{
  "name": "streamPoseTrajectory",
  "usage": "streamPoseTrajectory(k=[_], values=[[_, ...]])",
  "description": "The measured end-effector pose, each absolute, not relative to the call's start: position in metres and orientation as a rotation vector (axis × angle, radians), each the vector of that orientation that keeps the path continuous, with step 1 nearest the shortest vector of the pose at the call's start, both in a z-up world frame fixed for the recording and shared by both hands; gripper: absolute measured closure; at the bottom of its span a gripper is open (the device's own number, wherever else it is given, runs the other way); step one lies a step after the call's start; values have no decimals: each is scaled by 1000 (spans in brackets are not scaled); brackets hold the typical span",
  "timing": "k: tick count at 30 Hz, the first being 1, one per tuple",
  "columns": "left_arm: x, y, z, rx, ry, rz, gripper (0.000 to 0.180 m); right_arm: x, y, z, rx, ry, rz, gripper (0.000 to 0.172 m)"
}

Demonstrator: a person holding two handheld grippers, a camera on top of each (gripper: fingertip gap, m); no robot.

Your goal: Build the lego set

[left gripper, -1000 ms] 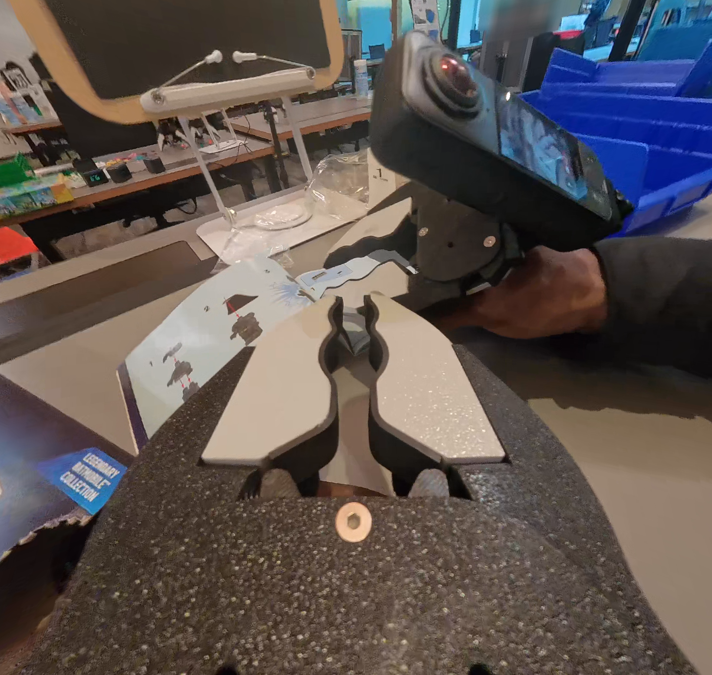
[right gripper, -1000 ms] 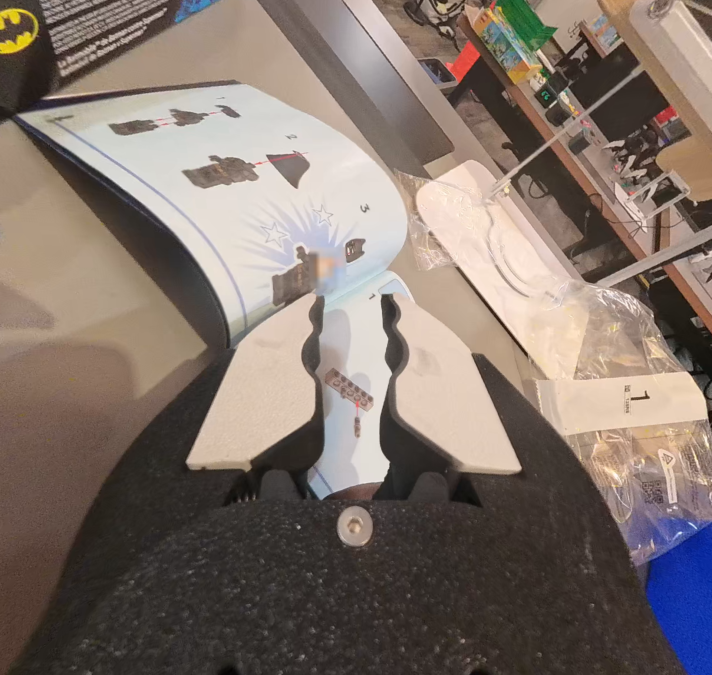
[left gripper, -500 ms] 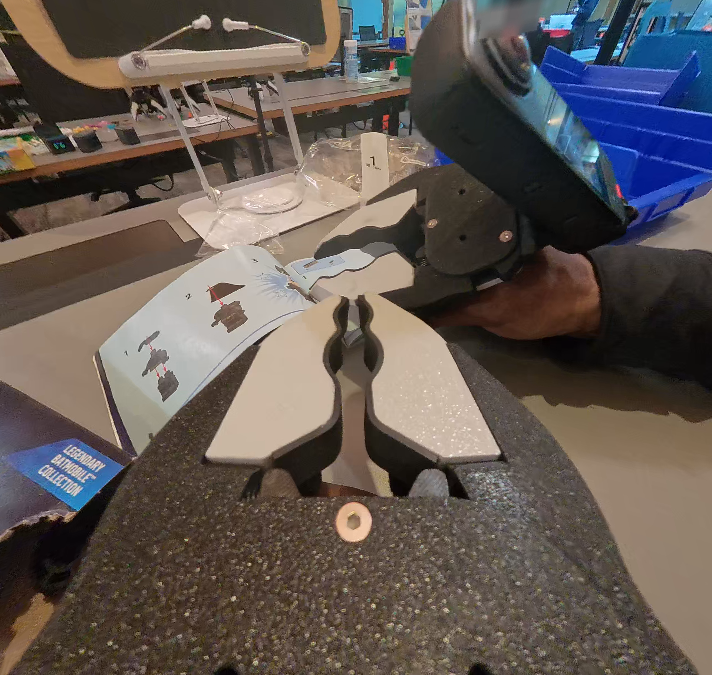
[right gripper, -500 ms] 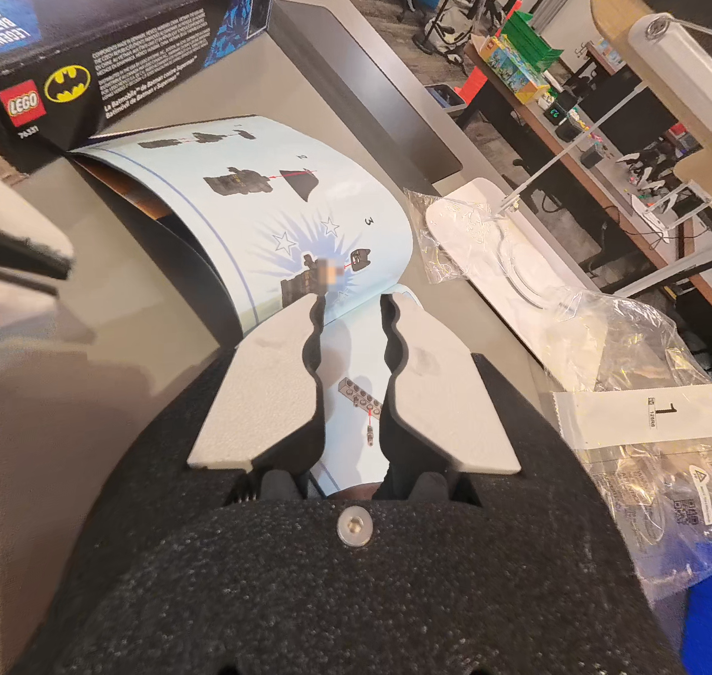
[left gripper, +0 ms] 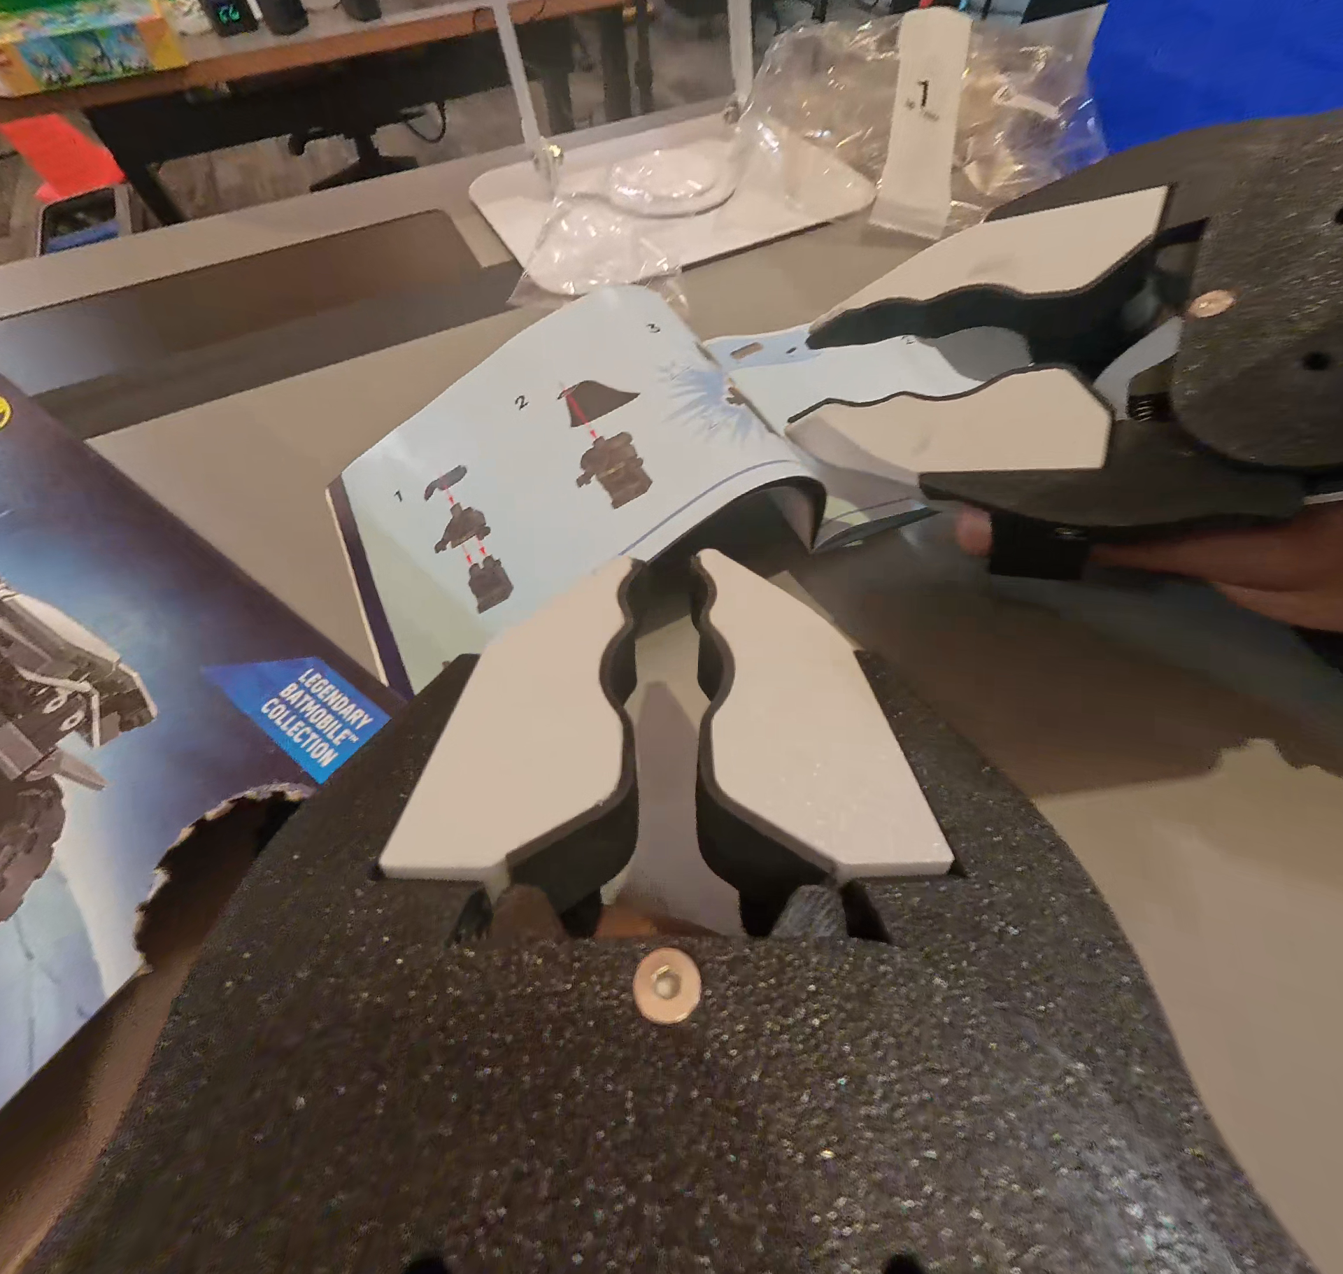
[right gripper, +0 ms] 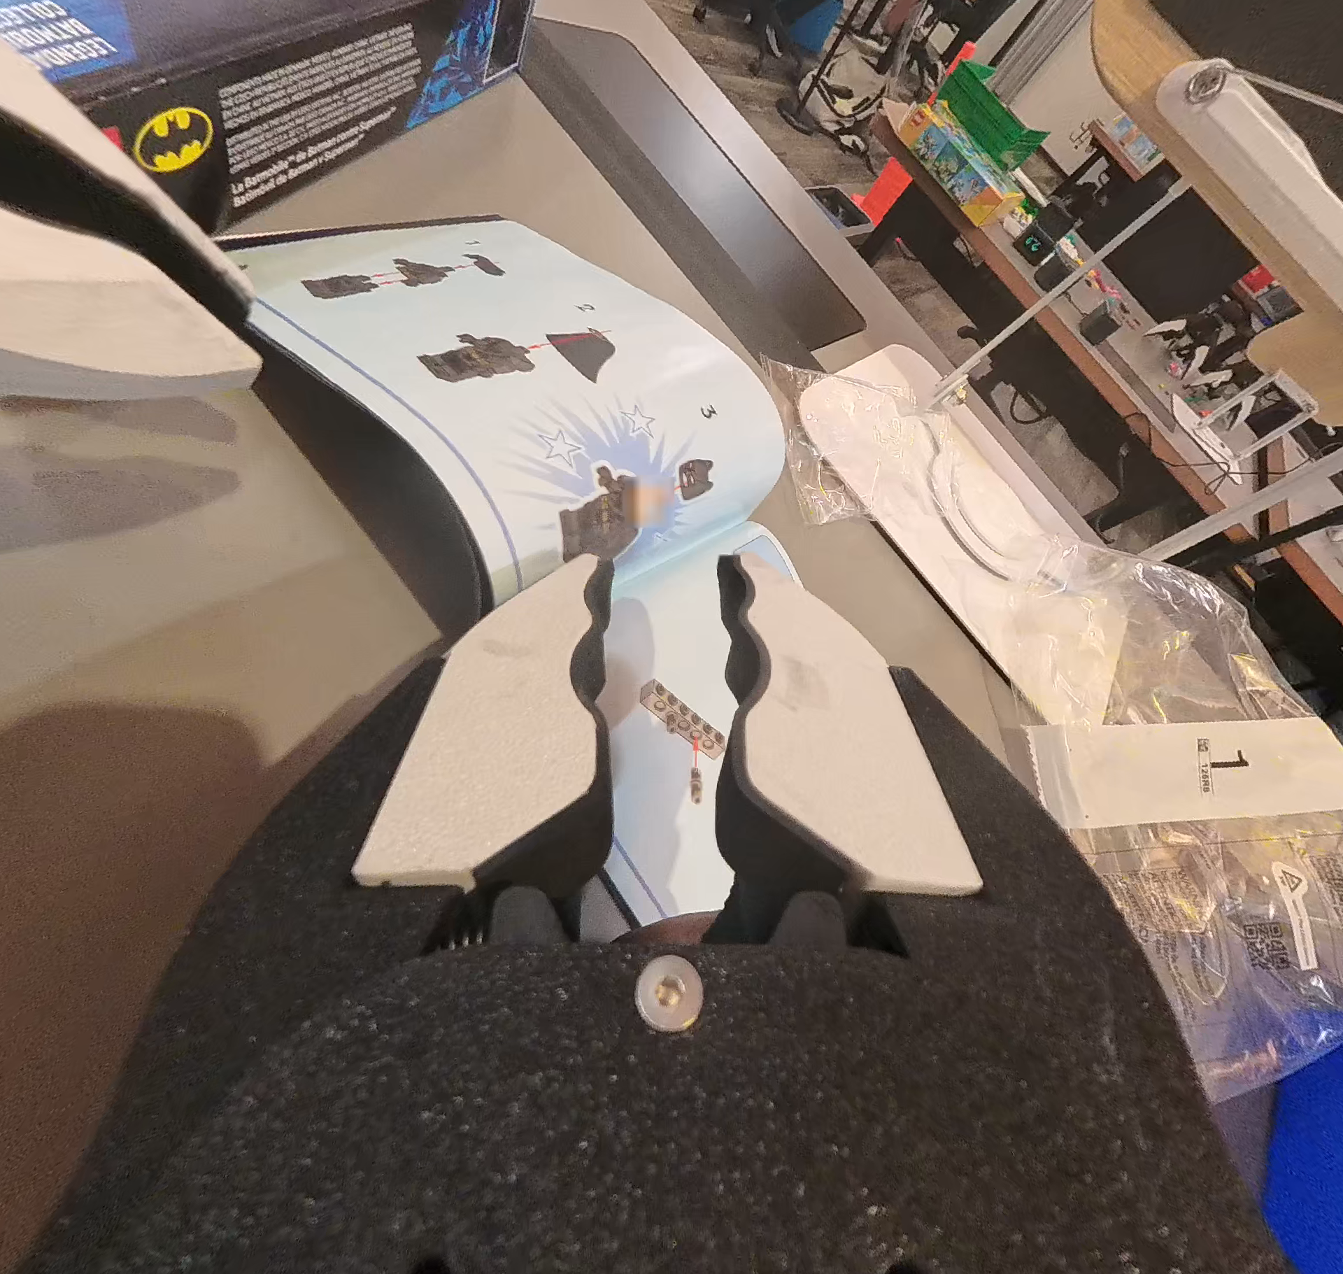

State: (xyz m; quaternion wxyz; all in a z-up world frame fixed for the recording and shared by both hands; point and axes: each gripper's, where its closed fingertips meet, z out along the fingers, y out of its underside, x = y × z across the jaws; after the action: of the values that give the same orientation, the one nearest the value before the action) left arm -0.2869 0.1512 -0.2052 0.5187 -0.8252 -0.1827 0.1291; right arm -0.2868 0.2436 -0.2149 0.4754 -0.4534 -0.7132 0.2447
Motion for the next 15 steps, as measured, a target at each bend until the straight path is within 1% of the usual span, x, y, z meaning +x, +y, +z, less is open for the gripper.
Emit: streamPoseTrajectory(k=[6, 10, 15], values=[[-304, 140, -210, -1996, -523, 340, 167, -287, 239, -212, -1076, -1743, 583, 143], [-311, 135, -210, -1990, -553, 343, 171, -287, 237, -211, -1054, -1750, 574, 143], [-319, 129, -212, -2015, -559, 415, 170, -288, 233, -211, -1032, -1761, 573, 142]])
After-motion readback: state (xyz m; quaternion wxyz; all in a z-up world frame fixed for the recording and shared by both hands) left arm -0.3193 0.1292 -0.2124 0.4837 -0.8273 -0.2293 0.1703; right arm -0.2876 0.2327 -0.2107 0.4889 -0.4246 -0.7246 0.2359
